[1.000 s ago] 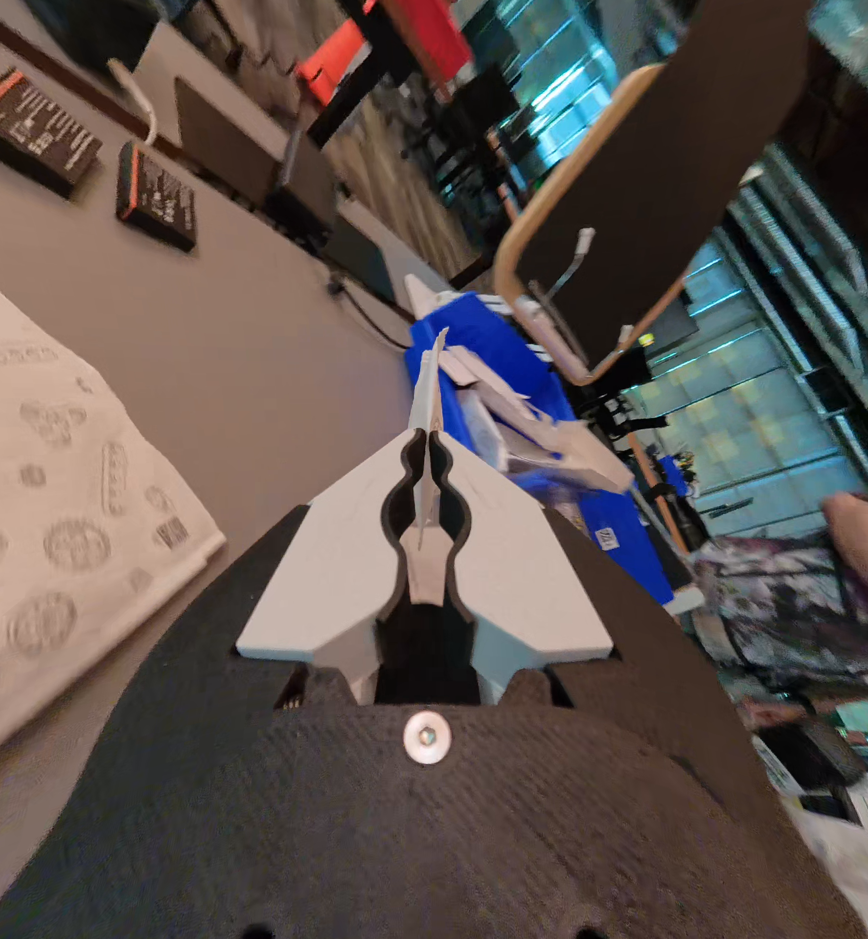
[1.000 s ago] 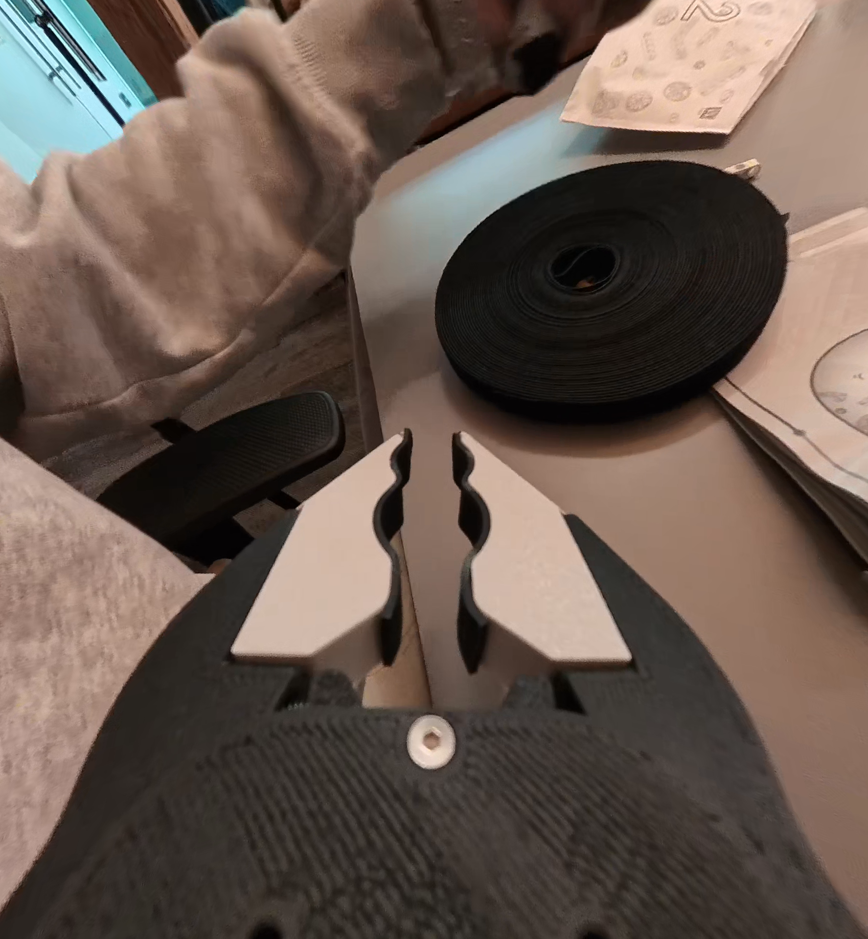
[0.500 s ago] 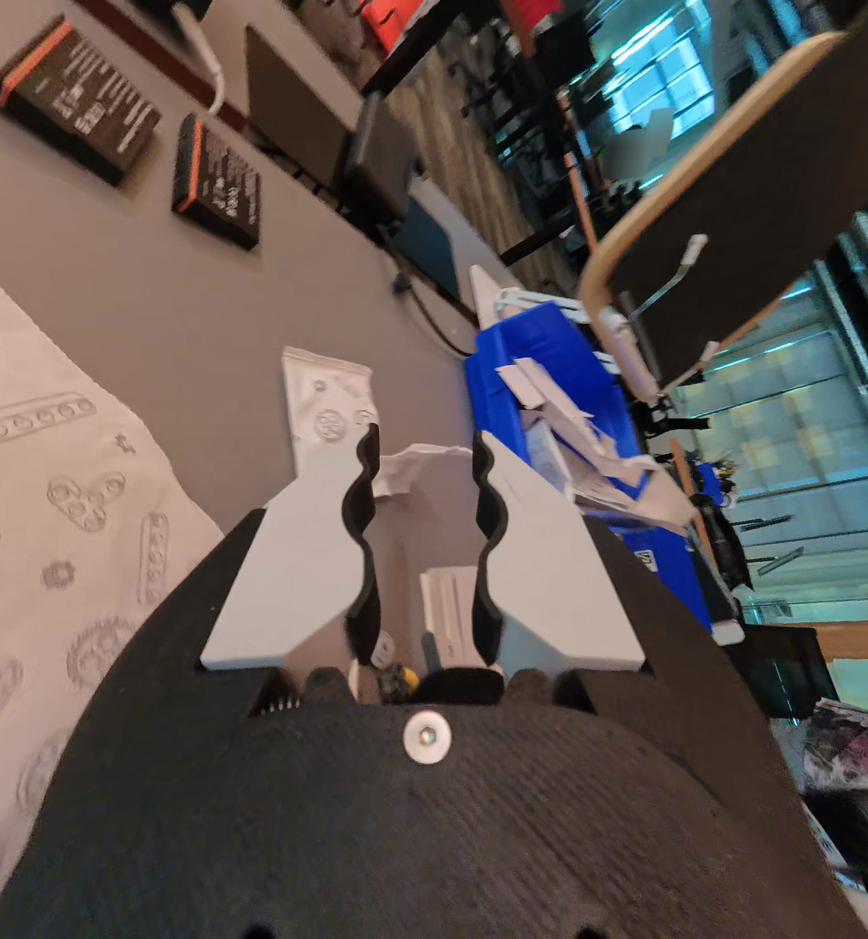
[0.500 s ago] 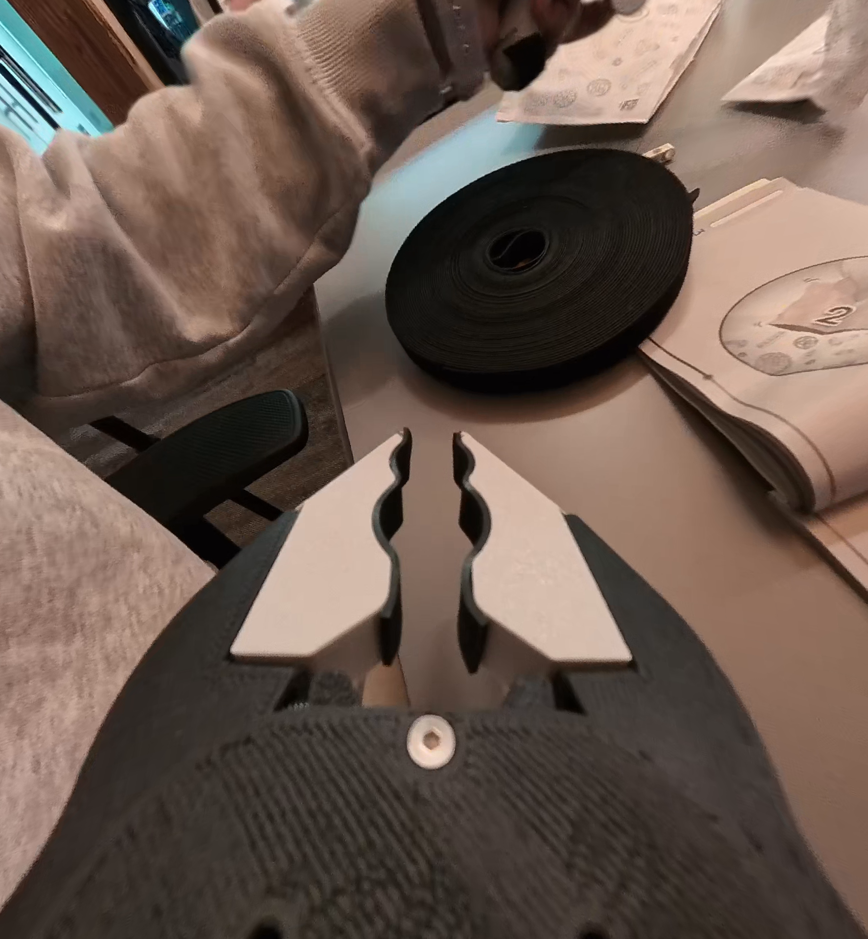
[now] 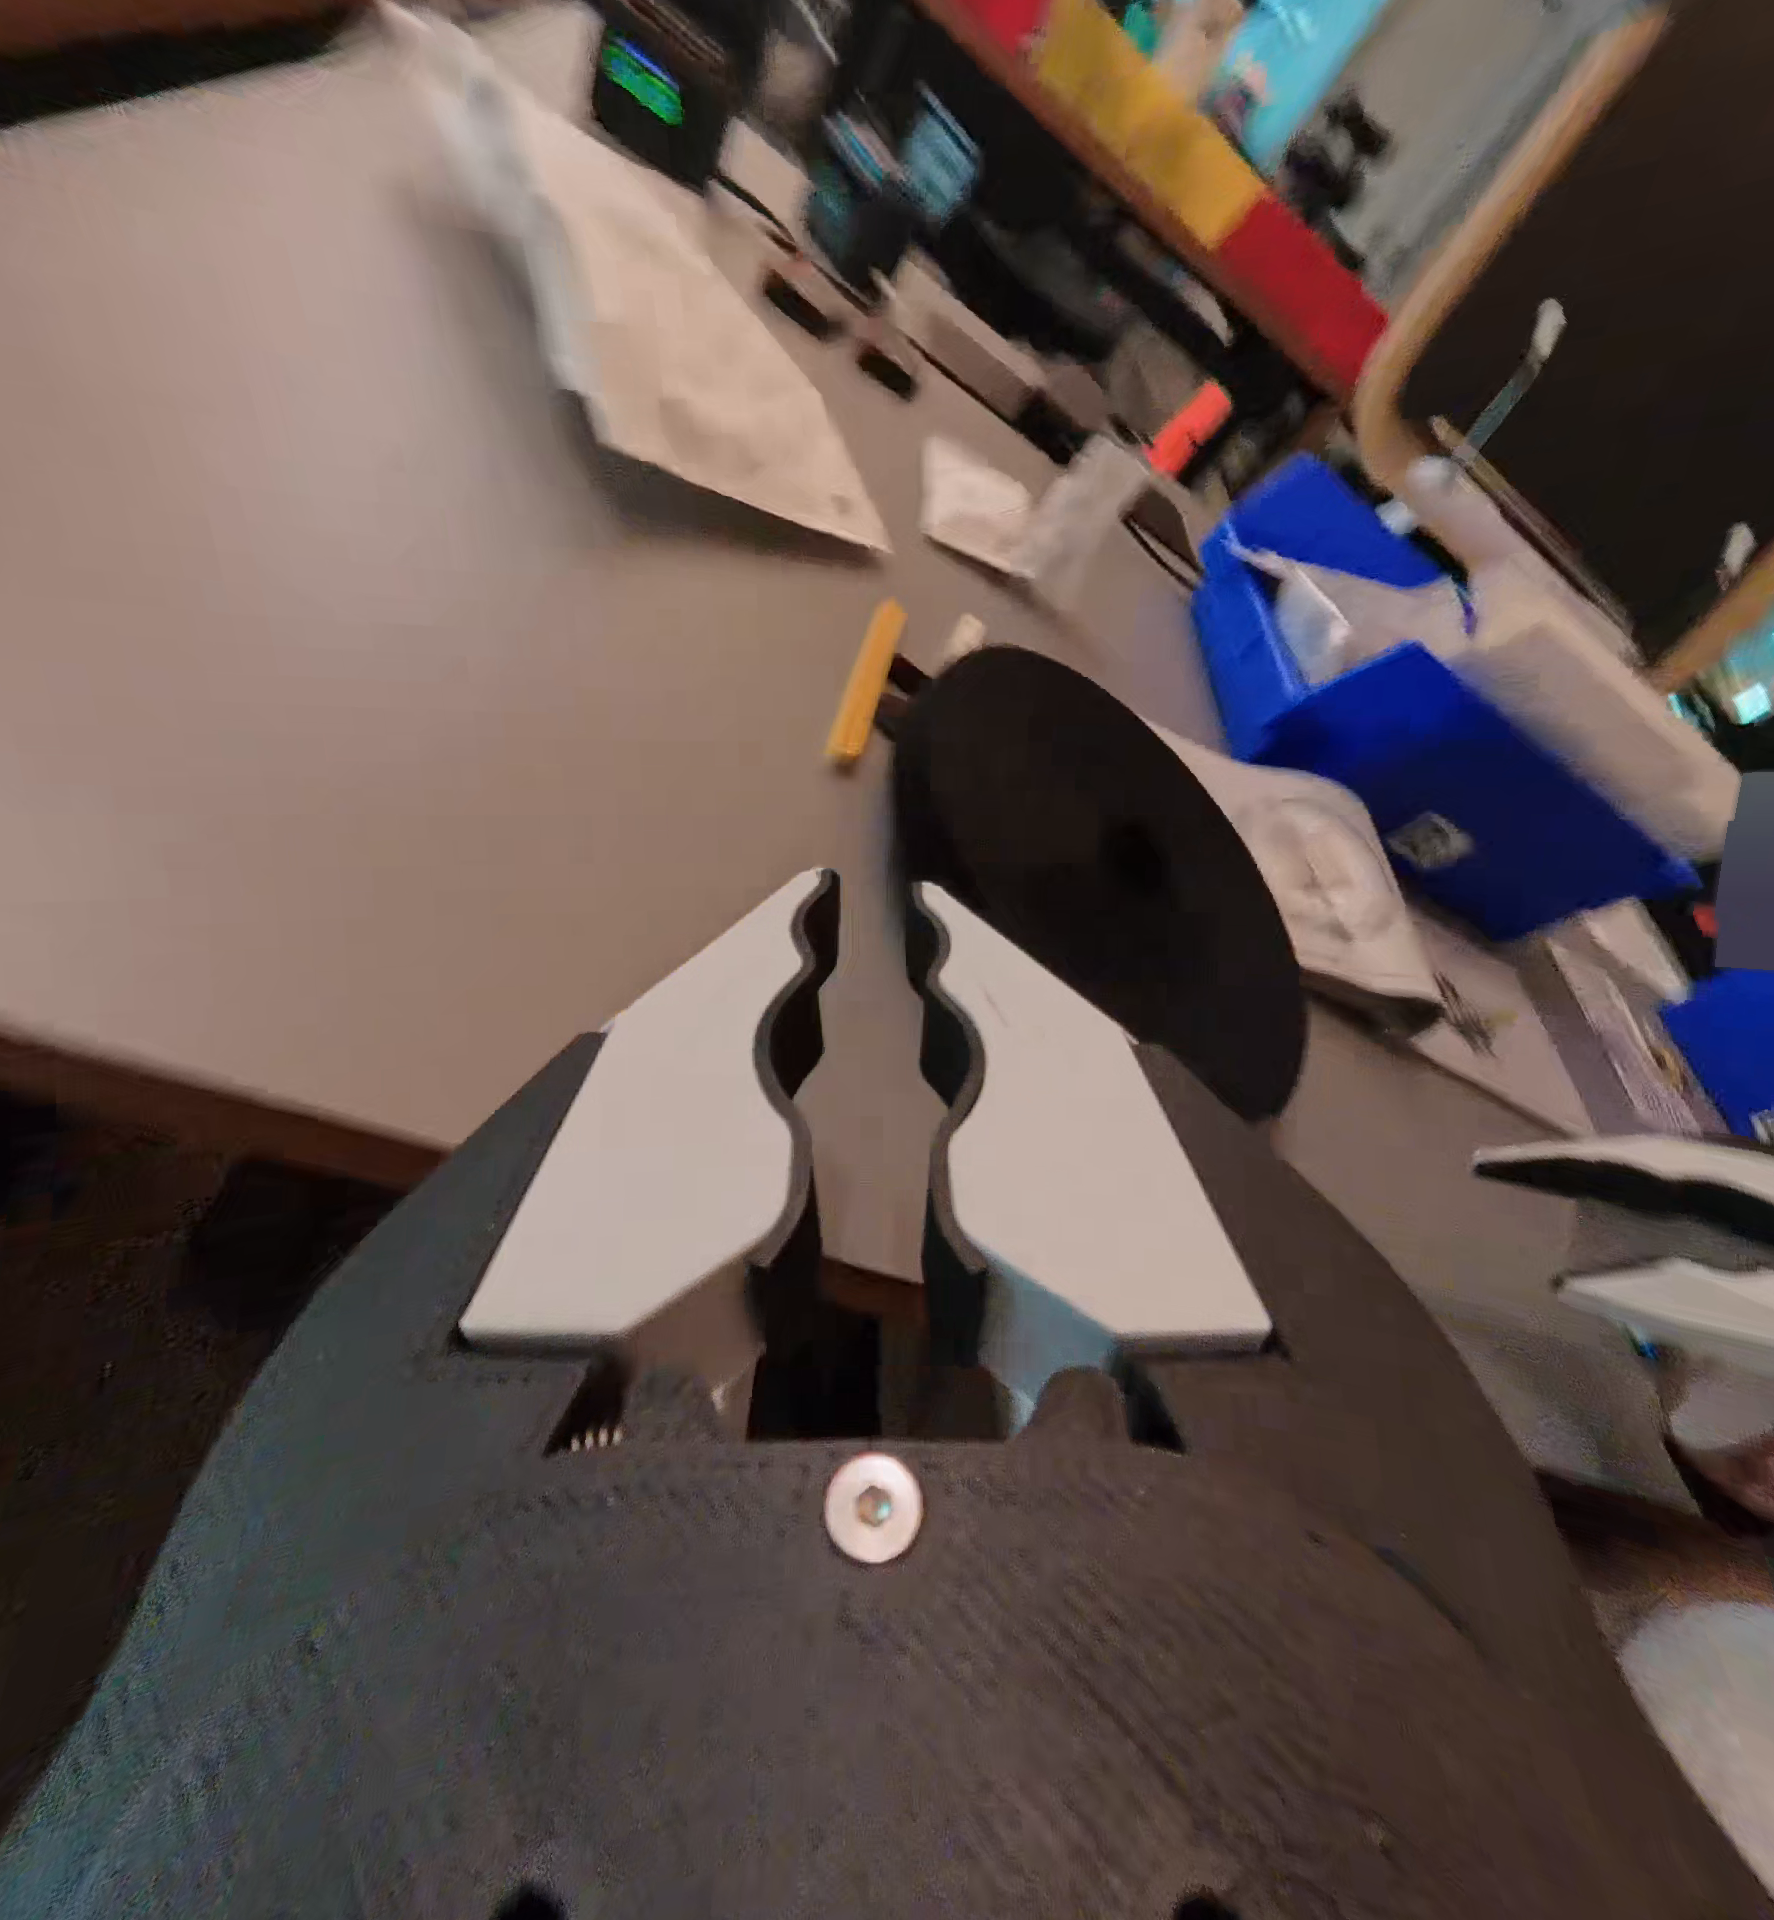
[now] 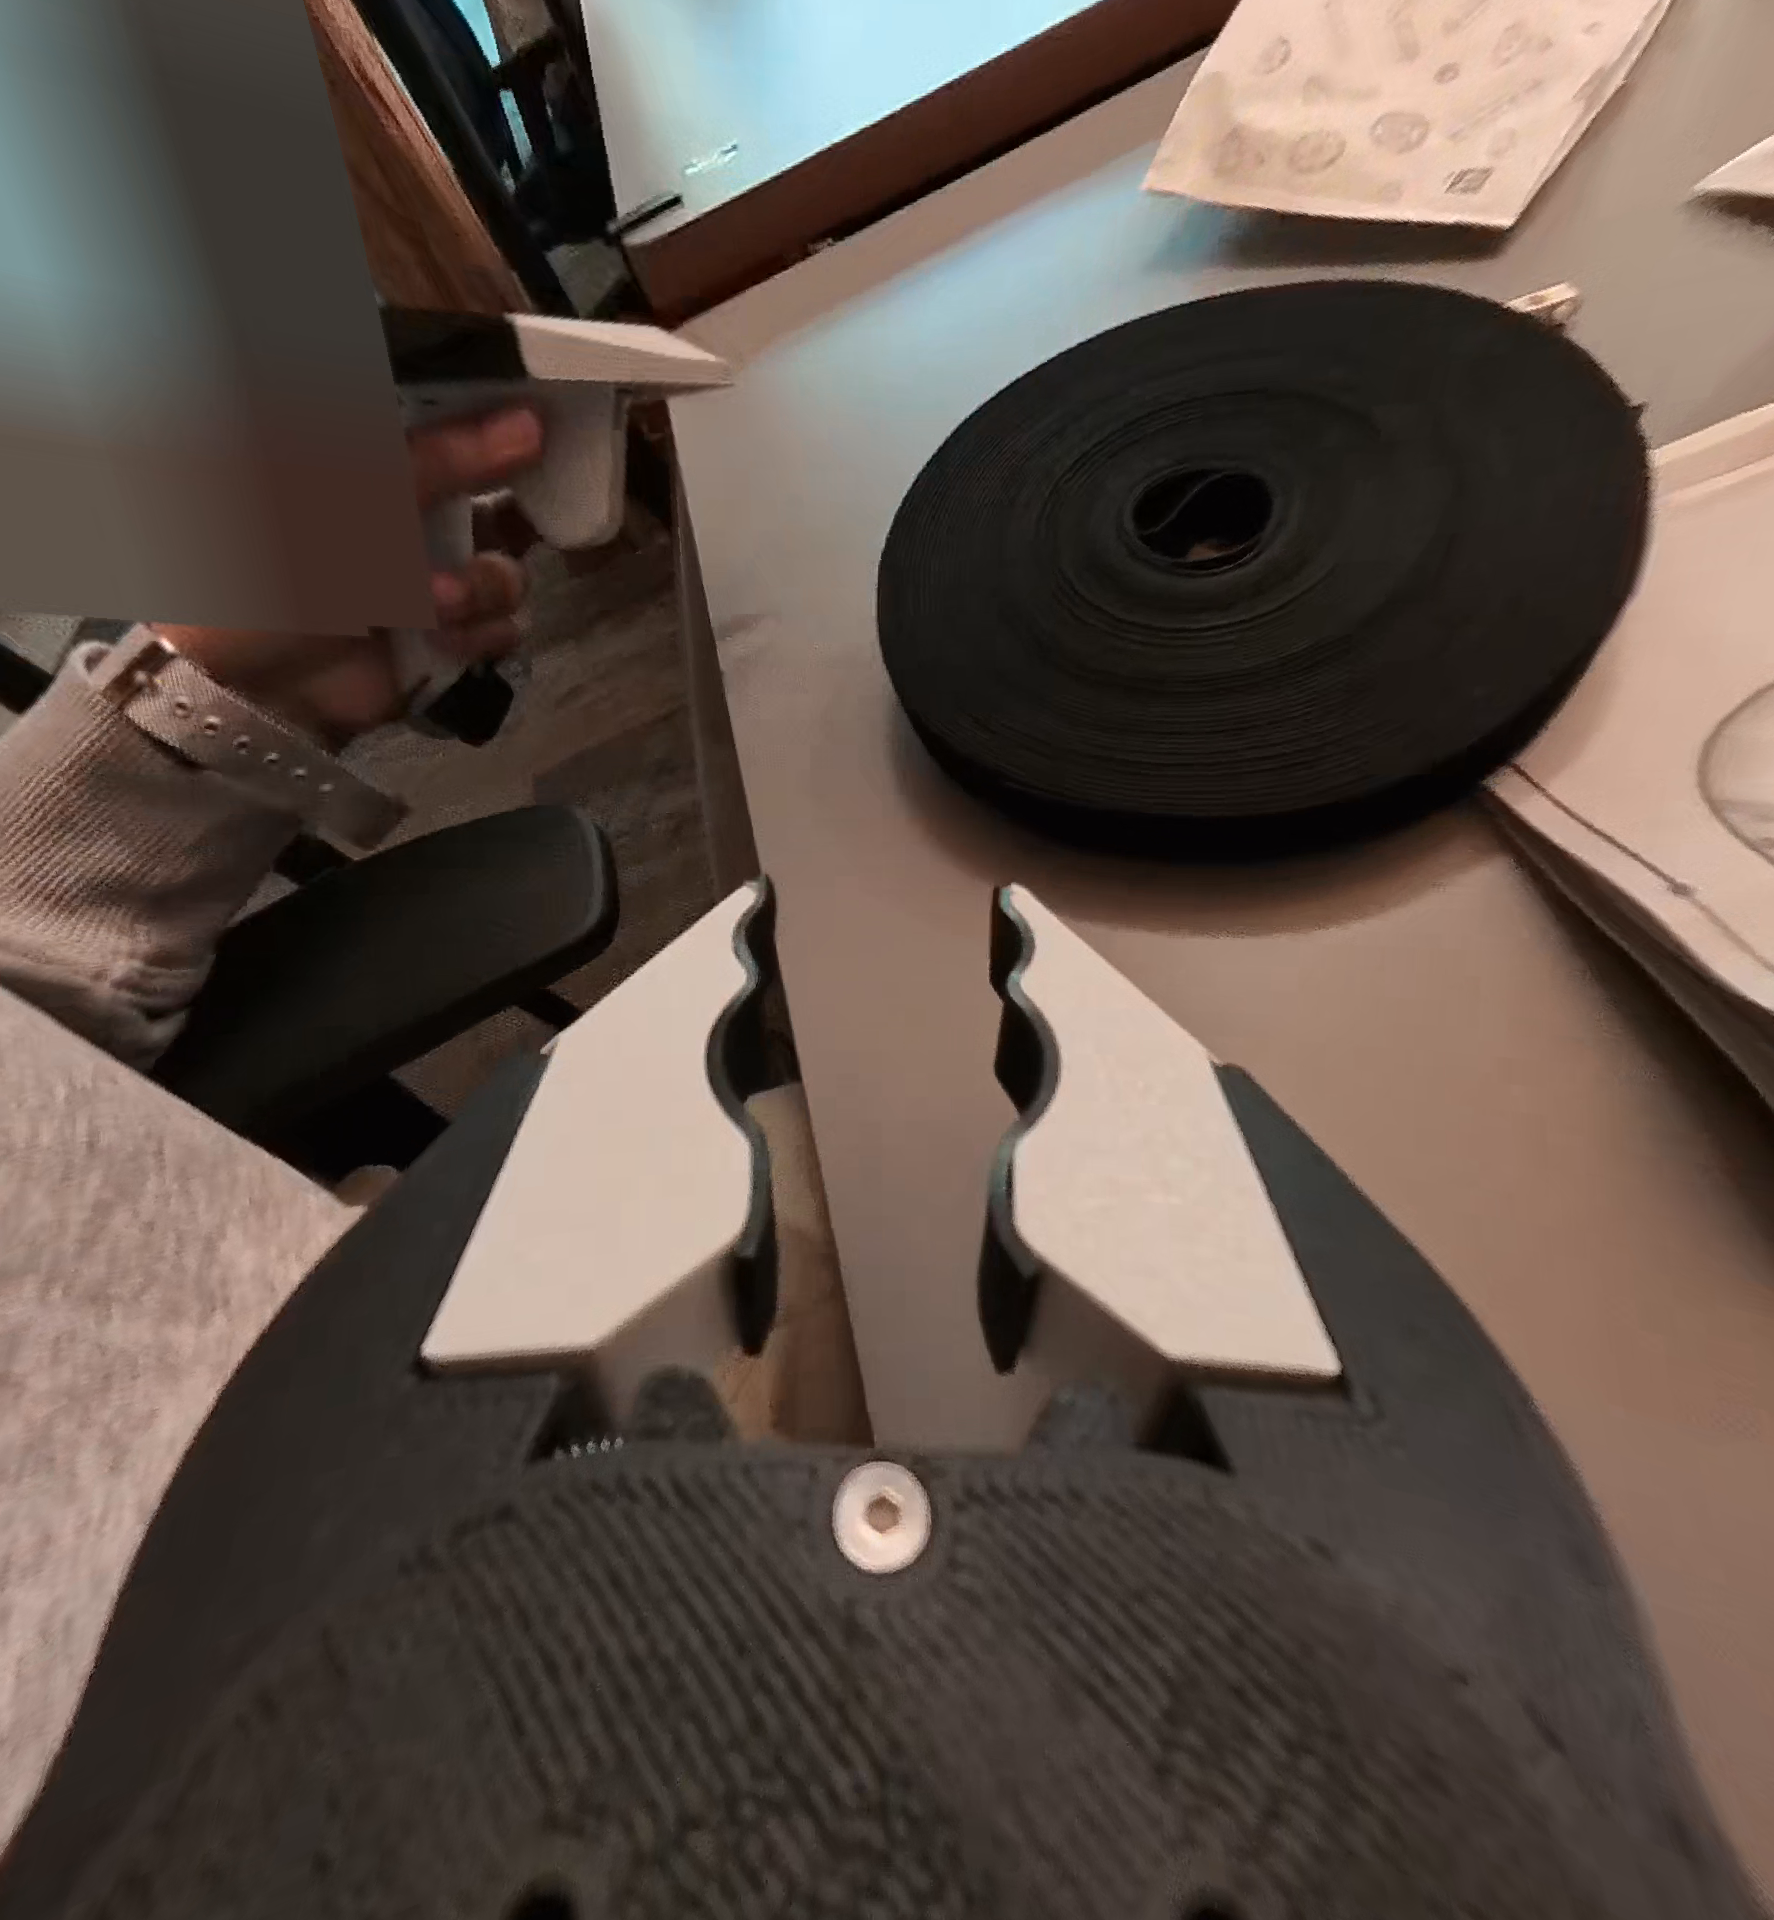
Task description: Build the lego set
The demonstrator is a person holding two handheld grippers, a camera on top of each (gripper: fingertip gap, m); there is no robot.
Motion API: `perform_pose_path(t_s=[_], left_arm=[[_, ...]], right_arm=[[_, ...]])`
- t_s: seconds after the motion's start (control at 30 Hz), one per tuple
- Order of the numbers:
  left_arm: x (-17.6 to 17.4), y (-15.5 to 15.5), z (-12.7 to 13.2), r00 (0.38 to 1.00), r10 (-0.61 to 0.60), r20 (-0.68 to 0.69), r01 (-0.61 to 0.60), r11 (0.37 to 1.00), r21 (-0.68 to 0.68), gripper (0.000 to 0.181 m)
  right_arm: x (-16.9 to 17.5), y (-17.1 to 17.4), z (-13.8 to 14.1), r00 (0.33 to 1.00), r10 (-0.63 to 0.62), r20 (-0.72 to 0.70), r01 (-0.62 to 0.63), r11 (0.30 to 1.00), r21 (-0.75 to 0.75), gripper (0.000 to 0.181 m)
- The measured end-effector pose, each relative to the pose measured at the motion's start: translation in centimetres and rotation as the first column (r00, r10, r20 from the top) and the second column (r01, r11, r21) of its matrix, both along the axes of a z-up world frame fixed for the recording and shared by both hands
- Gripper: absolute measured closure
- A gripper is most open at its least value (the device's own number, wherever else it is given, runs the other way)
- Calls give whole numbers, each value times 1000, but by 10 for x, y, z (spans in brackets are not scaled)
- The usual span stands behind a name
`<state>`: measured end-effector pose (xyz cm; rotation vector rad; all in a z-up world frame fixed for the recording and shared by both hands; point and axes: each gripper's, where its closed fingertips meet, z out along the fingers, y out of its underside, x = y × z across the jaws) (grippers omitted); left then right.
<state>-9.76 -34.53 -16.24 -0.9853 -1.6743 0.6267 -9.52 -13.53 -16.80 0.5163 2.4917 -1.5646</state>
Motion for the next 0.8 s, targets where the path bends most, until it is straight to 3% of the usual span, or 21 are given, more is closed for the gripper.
perform_pose_path(t_s=[0.13,0.23,0.37,0.63,0.8], left_arm=[[26,-32,-8,995,94,36,-91,994,-60,164],[42,-45,-14,989,135,56,-126,982,-141,174],[60,-63,-25,977,180,111,-153,964,-216,172],[75,-65,-23,979,182,96,-159,966,-205,170],[78,-66,-13,977,202,64,-184,958,-220,167]], right_arm=[[11,-18,-7,1000,18,-19,-17,1000,23,140],[17,-26,-13,999,8,-35,-6,999,46,140],[22,-35,-12,998,-4,-62,8,998,64,141],[25,-40,-2,995,-20,-100,24,999,37,137],[28,-33,-1,990,-32,-141,40,998,54,121]])
